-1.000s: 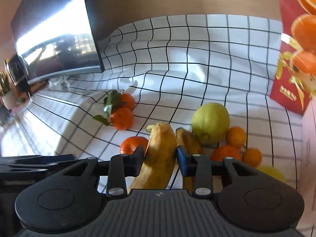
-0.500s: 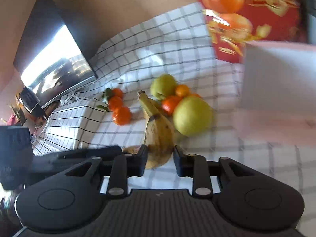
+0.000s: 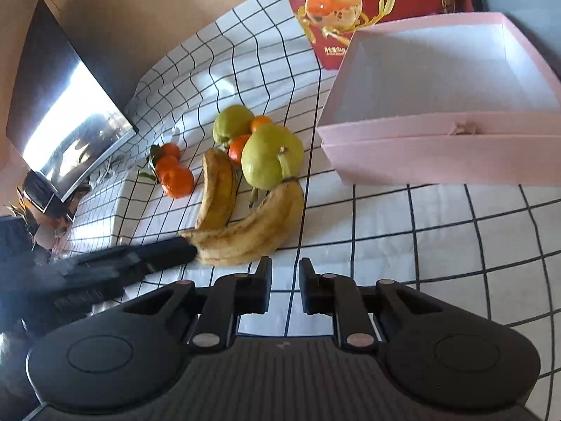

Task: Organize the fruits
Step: 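Move the right tool to the spotted banana and close around it, then grasp an orange tangerine with the left tool while the right tool holds the banana, then lift and carry the banana and tangerine over the pink box with both tools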

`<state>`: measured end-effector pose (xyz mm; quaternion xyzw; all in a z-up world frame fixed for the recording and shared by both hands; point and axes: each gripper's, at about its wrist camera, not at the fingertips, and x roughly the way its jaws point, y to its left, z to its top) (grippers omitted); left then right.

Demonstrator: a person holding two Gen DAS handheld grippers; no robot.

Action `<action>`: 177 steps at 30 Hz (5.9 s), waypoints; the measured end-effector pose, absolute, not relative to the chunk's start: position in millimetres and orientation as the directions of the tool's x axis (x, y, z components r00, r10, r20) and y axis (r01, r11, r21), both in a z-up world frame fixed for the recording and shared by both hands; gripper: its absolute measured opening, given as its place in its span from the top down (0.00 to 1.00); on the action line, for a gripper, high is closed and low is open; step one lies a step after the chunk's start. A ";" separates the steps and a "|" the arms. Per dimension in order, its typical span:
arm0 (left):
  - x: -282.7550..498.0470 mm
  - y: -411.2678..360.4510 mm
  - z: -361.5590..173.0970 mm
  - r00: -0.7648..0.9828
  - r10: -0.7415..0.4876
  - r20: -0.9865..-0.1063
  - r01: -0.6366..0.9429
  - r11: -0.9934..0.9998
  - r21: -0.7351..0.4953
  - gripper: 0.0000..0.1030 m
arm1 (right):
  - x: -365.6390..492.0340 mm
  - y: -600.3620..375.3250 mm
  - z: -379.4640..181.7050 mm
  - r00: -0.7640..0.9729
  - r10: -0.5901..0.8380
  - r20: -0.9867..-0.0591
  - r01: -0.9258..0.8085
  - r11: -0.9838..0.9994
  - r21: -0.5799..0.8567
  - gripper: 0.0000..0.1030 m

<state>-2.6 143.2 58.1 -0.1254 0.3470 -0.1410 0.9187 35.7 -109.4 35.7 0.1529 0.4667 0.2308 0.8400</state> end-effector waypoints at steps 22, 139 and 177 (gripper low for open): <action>-19.7 148.1 36.4 0.571 -0.405 -0.714 0.069 0.891 -0.449 0.58 | 60.3 -82.6 25.8 0.408 0.557 -0.723 -0.242 0.830 0.503 0.51; 23.9 199.2 39.2 0.654 -0.298 -0.695 0.089 0.943 -0.320 0.53 | 37.6 5.4 16.4 0.557 0.415 -0.720 -0.581 0.814 0.021 0.63; 141.6 -33.5 68.0 0.507 -0.416 -0.755 0.583 0.811 -0.055 0.55 | 158.6 -182.6 88.9 0.632 0.199 -0.749 -0.124 0.980 0.155 0.66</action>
